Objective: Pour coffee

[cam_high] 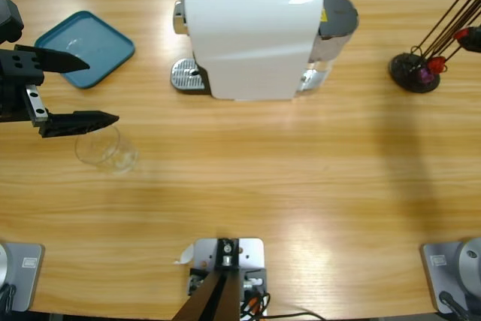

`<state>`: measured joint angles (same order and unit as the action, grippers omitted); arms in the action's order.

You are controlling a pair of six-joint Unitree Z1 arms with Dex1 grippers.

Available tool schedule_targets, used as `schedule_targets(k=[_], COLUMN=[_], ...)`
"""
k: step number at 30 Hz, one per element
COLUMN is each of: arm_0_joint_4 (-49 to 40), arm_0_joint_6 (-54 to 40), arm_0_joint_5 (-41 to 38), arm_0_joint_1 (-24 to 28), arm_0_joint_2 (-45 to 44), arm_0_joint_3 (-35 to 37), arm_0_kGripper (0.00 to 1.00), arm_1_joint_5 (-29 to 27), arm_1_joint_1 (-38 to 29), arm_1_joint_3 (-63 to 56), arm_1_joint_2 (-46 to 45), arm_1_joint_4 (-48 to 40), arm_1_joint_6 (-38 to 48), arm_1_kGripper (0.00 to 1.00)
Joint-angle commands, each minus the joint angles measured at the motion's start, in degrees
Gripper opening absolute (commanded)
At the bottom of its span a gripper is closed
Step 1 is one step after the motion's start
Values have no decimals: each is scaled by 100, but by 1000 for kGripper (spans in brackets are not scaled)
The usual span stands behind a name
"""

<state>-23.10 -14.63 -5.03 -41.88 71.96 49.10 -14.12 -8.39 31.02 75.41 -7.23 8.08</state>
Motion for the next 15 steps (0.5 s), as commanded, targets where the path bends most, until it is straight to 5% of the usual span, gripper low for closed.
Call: schedule_targets(k=[1,15], arm_0_joint_4=[68,130], arm_0_joint_6=[30,48], arm_0_joint_5=[-7,-7], arm_0_joint_1=[40,-13], arm_0_joint_2=[-100,-110], arm_0_joint_3=[-261,-262], arm_0_kGripper=[987,987], arm_1_joint_5=[-135,-458], arm_1_joint_1=[83,-525], arm_1_joint_3=[517,1855], arm_1_joint_2=[-359,-1538], arm_1_joint_4=[477,2147], arm_1_joint_6=[-126,-300], arm_1_kGripper=[0,0])
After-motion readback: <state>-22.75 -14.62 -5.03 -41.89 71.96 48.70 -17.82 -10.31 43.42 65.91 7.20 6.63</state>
